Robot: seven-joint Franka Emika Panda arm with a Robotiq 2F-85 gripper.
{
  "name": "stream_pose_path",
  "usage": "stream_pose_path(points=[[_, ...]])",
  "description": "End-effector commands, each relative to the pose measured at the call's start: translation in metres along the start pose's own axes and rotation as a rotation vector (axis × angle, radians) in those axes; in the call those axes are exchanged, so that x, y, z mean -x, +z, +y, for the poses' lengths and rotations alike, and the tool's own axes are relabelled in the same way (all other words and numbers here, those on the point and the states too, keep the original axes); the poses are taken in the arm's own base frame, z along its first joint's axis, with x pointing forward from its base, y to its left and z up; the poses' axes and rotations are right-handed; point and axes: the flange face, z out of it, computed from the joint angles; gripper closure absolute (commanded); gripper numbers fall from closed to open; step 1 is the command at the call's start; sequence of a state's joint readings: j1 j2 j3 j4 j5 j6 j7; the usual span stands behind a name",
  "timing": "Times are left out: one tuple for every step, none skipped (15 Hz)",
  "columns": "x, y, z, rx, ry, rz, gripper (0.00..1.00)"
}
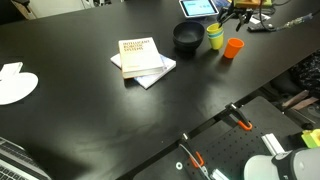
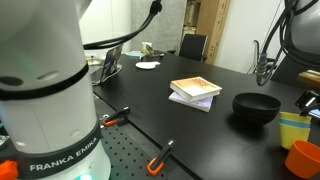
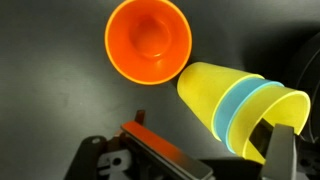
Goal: Stack the cups on top of eachother
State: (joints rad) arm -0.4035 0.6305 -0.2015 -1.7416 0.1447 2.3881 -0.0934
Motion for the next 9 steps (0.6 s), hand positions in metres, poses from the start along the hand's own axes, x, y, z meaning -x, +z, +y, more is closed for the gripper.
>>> stream_pose_path(points=[[-0.001,-0.006,0.009,0.039,0.013,0.034,0.0],[0.0,-0.005,0.012,0.044,0.02,0.034,0.0],[0.001,-0.004,0.015,0.048,0.024,0.031,0.0],[0.003,-0.003,0.018,0.051,0.03,0.026,0.0],[0.005,-0.001,0.021,0.051,0.036,0.017,0.0],[0.007,0.001,0.022,0.052,0.039,0.01,0.0],[0.009,0.004,0.023,0.051,0.041,0.005,0.0],[0.011,0.006,0.022,0.049,0.043,0.0,0.0],[0.013,0.007,0.021,0.049,0.041,-0.007,0.0]])
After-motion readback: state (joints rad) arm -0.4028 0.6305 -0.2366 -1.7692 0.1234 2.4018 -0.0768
